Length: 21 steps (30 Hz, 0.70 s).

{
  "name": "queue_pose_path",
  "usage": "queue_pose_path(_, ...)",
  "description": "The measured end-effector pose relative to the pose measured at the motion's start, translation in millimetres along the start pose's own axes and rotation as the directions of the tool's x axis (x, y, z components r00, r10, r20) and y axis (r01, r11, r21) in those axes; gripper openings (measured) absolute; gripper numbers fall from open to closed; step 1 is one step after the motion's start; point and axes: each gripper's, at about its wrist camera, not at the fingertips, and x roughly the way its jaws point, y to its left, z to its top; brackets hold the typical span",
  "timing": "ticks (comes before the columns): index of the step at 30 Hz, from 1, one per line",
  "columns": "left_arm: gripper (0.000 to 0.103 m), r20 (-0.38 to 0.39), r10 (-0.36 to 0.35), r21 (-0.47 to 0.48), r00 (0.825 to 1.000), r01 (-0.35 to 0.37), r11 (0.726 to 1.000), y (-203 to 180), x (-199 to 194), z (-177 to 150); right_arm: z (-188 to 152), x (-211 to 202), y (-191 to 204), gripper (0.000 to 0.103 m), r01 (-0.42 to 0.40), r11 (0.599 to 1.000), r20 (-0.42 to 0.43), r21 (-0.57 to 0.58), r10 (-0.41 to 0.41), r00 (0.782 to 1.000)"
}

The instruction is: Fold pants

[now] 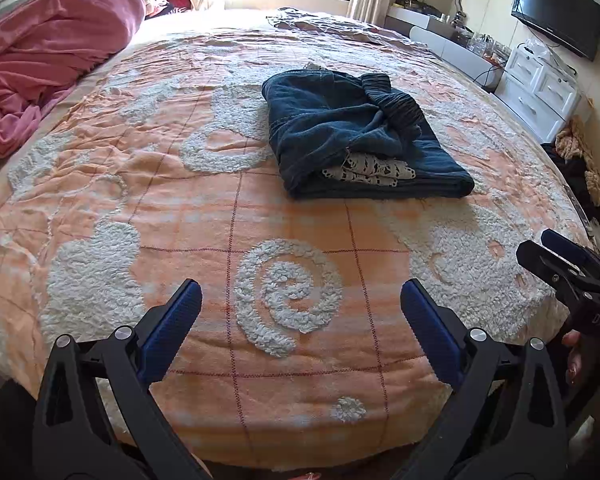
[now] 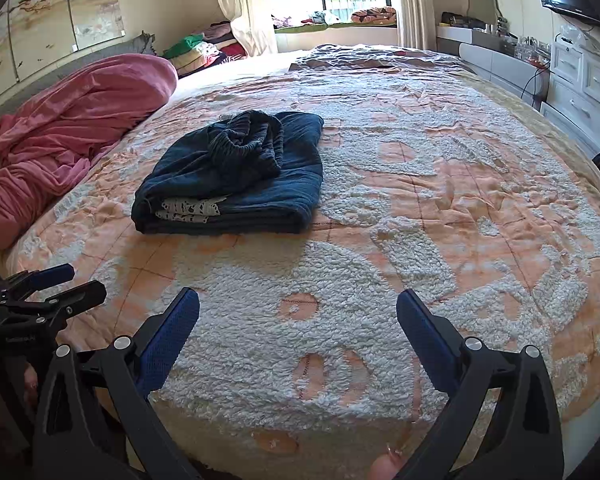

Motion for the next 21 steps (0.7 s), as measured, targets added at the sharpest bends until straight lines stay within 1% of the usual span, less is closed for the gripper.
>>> queue_pose_path(21, 0.094, 0.001, 0.008, 0.001, 1.000, -0.008, 1.000, -0.7, -3.1, 0.3, -1.5, 0.2, -0.1, 0.099, 0.009, 1.000, 0.000, 0.002, -0.009, 1.000)
